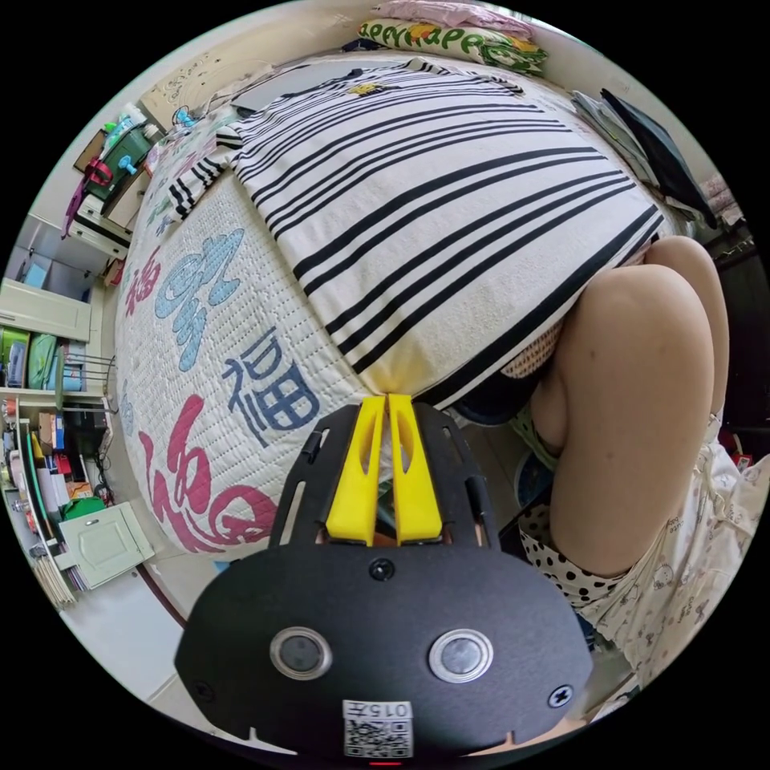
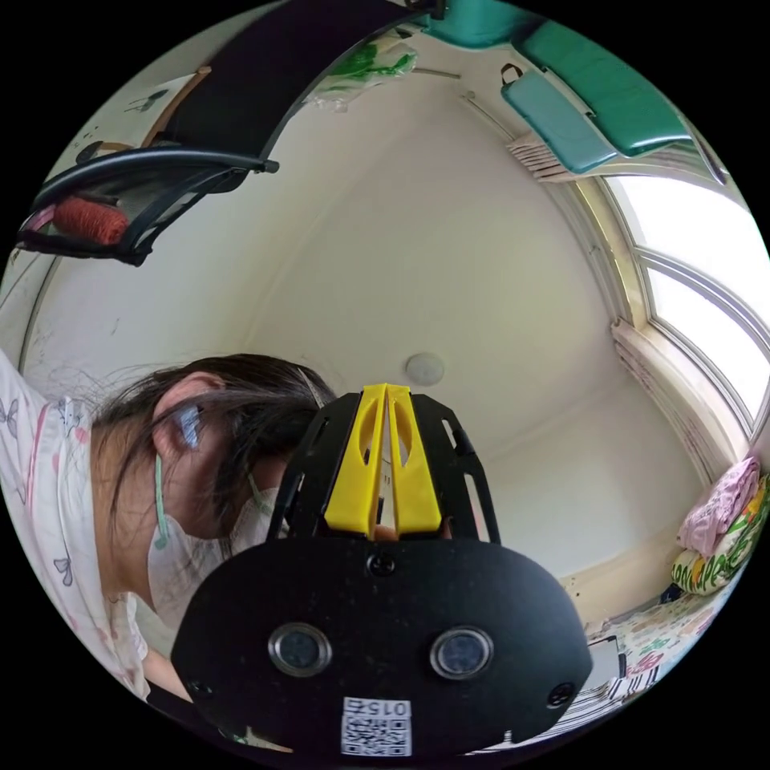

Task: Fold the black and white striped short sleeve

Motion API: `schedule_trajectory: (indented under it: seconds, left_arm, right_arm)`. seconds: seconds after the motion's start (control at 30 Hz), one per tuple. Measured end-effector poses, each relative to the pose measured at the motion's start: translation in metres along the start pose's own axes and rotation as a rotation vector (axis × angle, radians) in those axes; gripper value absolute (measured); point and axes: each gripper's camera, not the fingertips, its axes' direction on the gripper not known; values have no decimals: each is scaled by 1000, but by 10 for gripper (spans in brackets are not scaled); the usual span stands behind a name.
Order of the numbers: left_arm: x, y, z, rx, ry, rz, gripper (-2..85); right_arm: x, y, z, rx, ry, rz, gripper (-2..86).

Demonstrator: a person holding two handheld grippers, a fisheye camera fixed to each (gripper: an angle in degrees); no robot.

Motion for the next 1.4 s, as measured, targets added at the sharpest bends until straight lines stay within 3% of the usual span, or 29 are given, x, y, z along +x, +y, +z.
schedule_trajectory:
  seconds: [0.47, 0.7, 0.77, 0.87, 0.93, 1.03, 1.23, 1.4]
  left_arm:
    - [-2, 17, 8, 28, 1, -15, -6]
    - [-2, 25, 7, 58, 4, -36, -6]
    - [-2, 26, 6, 67, 6, -42, -6]
    - [-1, 28, 4, 77, 9, -49, -6]
    - [0, 26, 1, 73, 4, -43, -6]
    - [1, 23, -2, 63, 3, -39, -6]
    - [3, 17, -12, 65, 1, -49, -6]
    - [6, 1, -23, 17, -10, -26, -6]
  right_arm:
    - [47, 62, 44, -112, -37, -84, -6]
    - [150, 111, 64, -138, 58, 19, 2]
    - [185, 132, 74, -240, 144, 1, 10]
    - [268, 191, 102, -576, 314, 13, 58]
    - [364, 266, 115, -951, 441, 103, 85]
    - [485, 367, 92, -1341, 629, 277, 89]
    - [632, 506, 26, -1669, 869, 469, 108]
    - [699, 575, 10, -1816, 903, 604, 97]
